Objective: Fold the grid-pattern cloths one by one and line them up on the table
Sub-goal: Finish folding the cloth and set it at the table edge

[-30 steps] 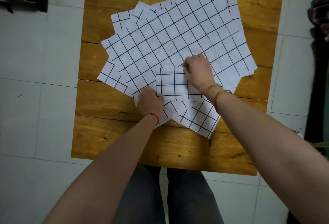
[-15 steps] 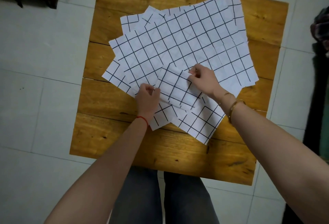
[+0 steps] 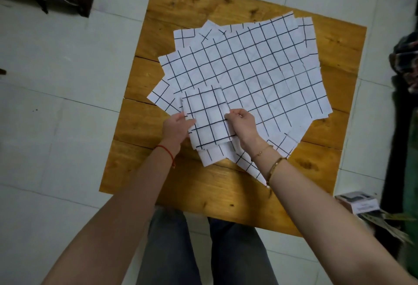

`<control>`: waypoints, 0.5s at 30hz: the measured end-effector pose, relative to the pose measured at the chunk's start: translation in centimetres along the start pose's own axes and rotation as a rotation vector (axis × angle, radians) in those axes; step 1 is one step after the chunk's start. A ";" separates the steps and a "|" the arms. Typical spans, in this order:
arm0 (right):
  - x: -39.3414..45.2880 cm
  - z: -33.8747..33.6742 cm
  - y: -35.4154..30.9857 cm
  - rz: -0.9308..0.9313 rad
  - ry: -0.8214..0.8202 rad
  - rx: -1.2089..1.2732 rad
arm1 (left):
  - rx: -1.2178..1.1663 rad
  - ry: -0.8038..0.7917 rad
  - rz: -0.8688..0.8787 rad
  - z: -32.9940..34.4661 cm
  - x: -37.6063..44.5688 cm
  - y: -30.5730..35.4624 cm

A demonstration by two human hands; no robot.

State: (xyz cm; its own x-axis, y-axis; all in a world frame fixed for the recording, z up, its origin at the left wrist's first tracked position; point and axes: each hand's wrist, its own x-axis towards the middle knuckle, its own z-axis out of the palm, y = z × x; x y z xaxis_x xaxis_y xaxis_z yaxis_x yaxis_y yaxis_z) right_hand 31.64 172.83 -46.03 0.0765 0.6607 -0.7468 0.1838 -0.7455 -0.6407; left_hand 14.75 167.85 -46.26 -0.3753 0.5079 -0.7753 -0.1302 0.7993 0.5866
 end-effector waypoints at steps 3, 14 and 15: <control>-0.8 2.3 1.2 -0.049 -0.003 -0.169 | 0.123 0.032 0.094 -3.0 0.5 -0.1; -5.8 12.7 5.8 -0.144 -0.080 -0.619 | 0.577 0.147 0.408 -14.1 0.9 -3.9; -6.3 13.6 6.2 -0.136 -0.087 -0.649 | 0.599 0.155 0.441 -15.0 0.9 -4.5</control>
State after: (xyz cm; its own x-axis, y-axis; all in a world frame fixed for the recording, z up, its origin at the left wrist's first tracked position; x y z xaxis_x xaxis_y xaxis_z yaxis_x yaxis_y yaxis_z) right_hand 18.94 162.88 -47.72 -0.0632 0.7154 -0.6958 0.7403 -0.4340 -0.5134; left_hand 1.22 159.89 -46.12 -0.4077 0.8050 -0.4310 0.5657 0.5932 0.5728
